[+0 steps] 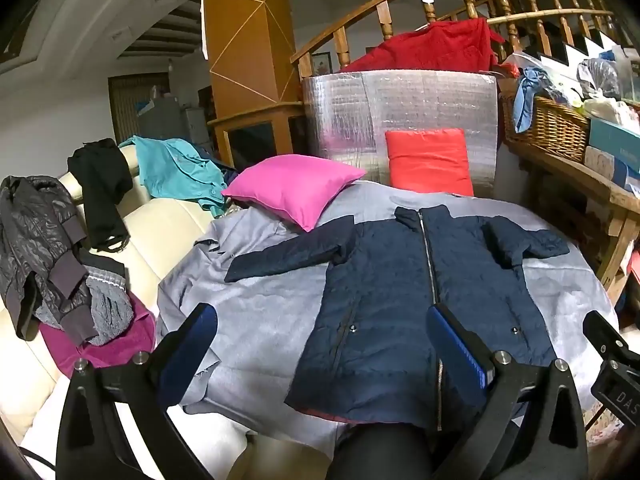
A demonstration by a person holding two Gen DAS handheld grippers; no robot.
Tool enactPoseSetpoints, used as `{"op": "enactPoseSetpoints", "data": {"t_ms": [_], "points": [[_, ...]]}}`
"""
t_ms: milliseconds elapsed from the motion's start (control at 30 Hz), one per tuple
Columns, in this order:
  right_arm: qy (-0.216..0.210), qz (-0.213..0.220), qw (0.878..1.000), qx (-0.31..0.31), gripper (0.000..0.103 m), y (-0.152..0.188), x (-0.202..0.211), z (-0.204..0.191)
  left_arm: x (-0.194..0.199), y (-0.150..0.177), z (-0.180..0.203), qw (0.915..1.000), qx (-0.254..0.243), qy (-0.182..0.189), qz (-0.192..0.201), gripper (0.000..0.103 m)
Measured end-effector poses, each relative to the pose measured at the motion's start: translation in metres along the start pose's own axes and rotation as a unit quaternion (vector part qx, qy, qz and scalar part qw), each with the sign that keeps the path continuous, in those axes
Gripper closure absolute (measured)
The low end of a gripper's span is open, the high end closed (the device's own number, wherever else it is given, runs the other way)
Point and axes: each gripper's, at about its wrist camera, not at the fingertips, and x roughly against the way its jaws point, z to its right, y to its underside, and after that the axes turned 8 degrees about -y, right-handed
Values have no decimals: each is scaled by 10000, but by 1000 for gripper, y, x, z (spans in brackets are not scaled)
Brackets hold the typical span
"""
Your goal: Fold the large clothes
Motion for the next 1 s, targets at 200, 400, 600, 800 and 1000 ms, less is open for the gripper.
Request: {"op": "enactPoseSetpoints", "data": {"t_ms": [200,400,600,800,1000], "points": [[9,14,10000,24,0,1,-1,-1,0,1,-1,10000,18,-35,29,0],[19,-2,10000,35,0,-1,0,-1,-1,1,-4,10000,40,-31,21,0],[23,-9,10000,46,0,3,-2,-2,-3,2,-6,10000,62,-4,-13,0],[11,-12,10000,66,0,4,-4,0,-5,3,-7,10000,50,7,-25,0],[28,-21,10000,84,0,1,-5,-3,-5,3,-7,10000,41,3,-31,0]]}}
